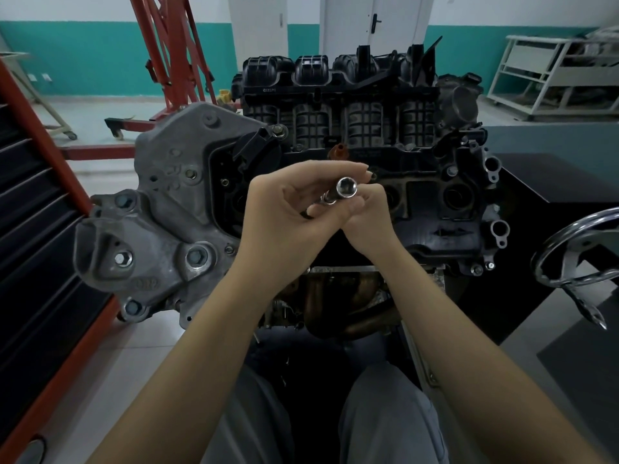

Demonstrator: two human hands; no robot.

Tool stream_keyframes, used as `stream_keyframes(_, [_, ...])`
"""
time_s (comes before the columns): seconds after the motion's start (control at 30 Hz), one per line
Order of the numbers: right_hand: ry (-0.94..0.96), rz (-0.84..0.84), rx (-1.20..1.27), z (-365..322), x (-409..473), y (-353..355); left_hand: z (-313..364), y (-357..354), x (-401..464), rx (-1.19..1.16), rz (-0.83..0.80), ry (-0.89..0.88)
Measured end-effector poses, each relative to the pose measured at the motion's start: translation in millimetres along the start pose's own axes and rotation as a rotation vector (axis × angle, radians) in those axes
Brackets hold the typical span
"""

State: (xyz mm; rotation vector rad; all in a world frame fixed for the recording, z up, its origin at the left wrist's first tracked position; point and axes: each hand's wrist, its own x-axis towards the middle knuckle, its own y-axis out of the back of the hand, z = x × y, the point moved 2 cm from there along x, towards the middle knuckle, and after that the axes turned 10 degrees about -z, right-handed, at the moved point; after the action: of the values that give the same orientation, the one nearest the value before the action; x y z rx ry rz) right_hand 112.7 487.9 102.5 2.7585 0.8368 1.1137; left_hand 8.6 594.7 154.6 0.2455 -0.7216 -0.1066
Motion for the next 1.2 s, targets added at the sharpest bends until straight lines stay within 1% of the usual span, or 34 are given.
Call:
stream_keyframes(0.07, [0.002,0.004,-0.009,0.6,-0.2,-1.2,1.7,1.1,0.1,0.096,0.04,-0.009])
stream_keyframes(0.13, [0.006,0.002,0.0,0.0,-0.1,-1.3,2.2,2.4,0.1,0.134,0.072,-0.017])
stream_keyframes(0.2, [0.022,-0.03,0.021,-5.9,0.9,-1.4,1.7,2.4,-0.5,0.116,0.087,-0.017])
stream_keyframes(0.3, [0.035,-0.109,0.047,-10.2,1.6,-0.3,-0.8,2.2,-1.4,0.012,0.063,-0.005])
stream_keyframes(0.37, [0.034,-0.076,0.048,-6.0,1.2,0.9,-2.3,2.1,-1.2,-0.02,0.026,0.007])
stream_keyframes(0.43, [0.022,-0.015,0.038,0.1,0.2,0.1,-3.0,2.5,-0.1,0.03,0.015,0.007])
stream_keyframes(0.53, [0.001,0.029,0.016,3.4,0.1,-1.7,-2.2,2.6,-0.3,0.133,0.084,0.0])
stream_keyframes(0.63, [0.025,-0.029,-0.019,-1.9,0.9,-0.4,-3.2,2.3,-2.1,0.105,0.118,-0.002])
stream_keyframes(0.7, [0.026,-0.12,-0.004,-8.1,1.3,-1.6,-4.8,3.6,-2.9,0.035,0.091,-0.004])
stream_keyframes(0.73, [0.021,-0.138,0.007,-10.5,1.9,-2.4,-5.9,5.0,-3.1,-0.004,0.068,-0.005])
stream_keyframes(0.83, [0.01,-0.07,-0.004,-3.0,0.9,-0.4,-7.5,6.6,-3.0,-0.061,-0.01,0.002])
stream_keyframes(0.9, [-0.011,-0.003,-0.025,3.5,-0.4,0.1,-6.6,6.1,-2.9,0.028,0.004,0.003])
stream_keyframes(0.97, [-0.033,0.025,-0.031,5.8,-0.7,0.3,-5.2,5.7,-3.6,0.183,0.076,-0.007])
stream_keyframes(1.03, [-0.02,0.004,-0.033,3.4,-0.5,0.9,-5.4,5.6,-4.4,0.237,0.129,-0.009])
stream_keyframes(1.13, [0.012,-0.113,-0.046,-7.7,0.8,-2.0,-6.1,5.8,-4.1,0.115,0.109,0.016])
stream_keyframes(1.2, [0.003,-0.139,-0.023,-9.2,1.3,-2.5,-6.8,6.9,-3.6,0.02,0.056,0.027])
